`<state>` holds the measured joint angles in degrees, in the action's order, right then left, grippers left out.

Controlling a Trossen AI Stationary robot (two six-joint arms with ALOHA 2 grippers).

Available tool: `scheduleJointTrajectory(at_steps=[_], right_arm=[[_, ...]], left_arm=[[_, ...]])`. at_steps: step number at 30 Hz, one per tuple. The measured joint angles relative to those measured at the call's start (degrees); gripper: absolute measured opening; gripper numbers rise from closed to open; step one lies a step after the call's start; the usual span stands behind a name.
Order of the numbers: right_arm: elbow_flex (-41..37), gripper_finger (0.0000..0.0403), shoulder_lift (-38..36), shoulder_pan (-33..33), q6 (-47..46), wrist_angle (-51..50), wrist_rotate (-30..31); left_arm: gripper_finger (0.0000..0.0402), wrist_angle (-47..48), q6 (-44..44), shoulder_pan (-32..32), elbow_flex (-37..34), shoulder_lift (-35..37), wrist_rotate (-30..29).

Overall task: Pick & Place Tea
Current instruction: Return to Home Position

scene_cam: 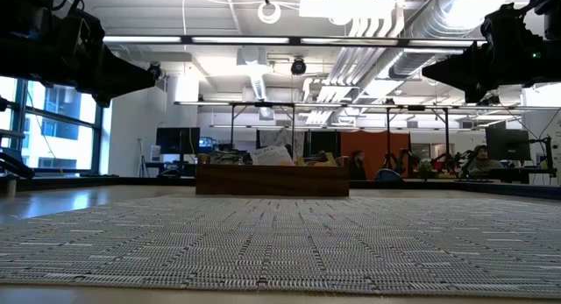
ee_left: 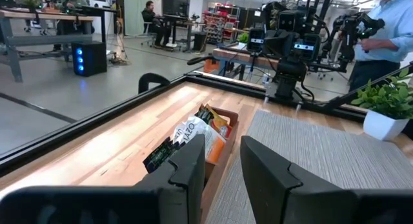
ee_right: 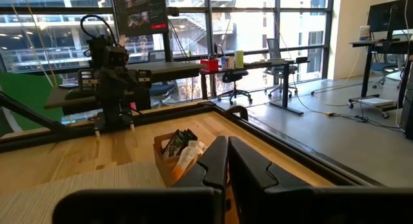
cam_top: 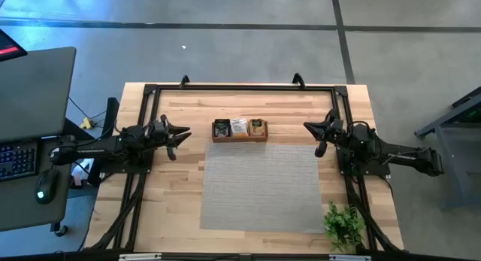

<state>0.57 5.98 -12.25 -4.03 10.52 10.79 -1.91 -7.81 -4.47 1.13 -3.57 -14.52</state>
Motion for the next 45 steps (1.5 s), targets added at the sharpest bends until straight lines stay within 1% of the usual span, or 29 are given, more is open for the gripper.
scheduleJointTrajectory(at_steps=[45], right_arm=[[0.0, 0.0012, 0.0, 0.0, 0.0, 0.0, 0.0]], left_arm=[[0.0098, -0.9, 0.0, 0.0, 0.0, 0.0, 0.1]])
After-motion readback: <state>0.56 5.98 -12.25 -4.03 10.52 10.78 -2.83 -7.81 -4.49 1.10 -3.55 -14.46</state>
